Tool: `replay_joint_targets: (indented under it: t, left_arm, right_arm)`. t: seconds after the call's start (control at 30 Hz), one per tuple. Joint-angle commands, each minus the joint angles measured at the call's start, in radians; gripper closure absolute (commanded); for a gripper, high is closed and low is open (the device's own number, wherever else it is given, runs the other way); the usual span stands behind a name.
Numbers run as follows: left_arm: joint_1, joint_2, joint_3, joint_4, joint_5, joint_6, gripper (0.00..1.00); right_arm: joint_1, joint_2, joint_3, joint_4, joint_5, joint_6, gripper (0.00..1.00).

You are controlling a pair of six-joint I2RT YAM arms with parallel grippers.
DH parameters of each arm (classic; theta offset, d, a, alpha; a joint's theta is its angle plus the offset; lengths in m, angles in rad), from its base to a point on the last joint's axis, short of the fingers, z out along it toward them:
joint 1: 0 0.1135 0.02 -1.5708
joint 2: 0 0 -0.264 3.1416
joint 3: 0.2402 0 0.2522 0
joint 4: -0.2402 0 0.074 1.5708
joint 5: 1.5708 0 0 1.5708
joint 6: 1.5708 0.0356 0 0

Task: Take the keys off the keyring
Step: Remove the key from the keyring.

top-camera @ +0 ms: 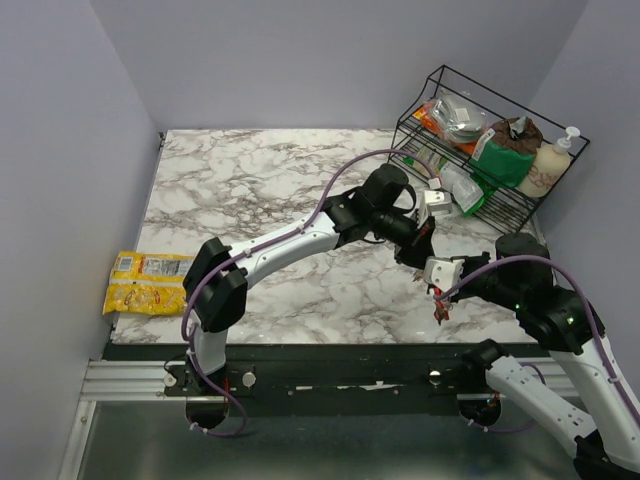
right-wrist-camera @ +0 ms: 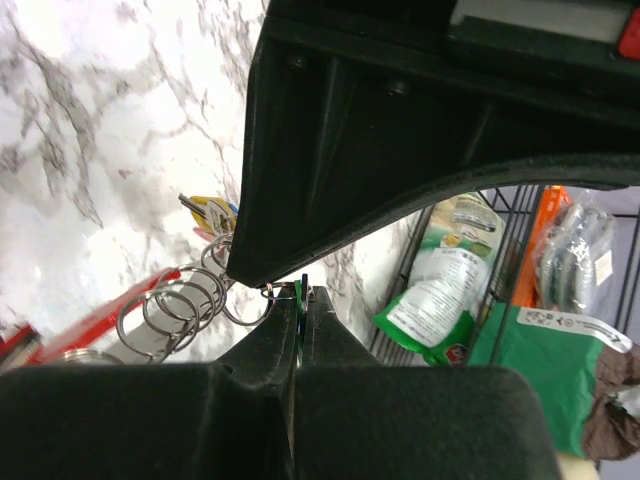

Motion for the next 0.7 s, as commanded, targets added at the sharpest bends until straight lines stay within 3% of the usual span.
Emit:
replay_joint_targets:
  t: [0.0,0.67]
  left_arm:
    - [-0.005,0.044,0.017,0.046,0.033,-0.106,1.00]
    - [0.107,0.063,-0.043,0.206,0.074,-0.304,1.00]
  right_arm:
    - [0.022,-0.003,-0.013,0.068,0.070,-0.069,0.99]
    - [0.029,-0.048,-0.040,0.062,0.086,-0.088,0.99]
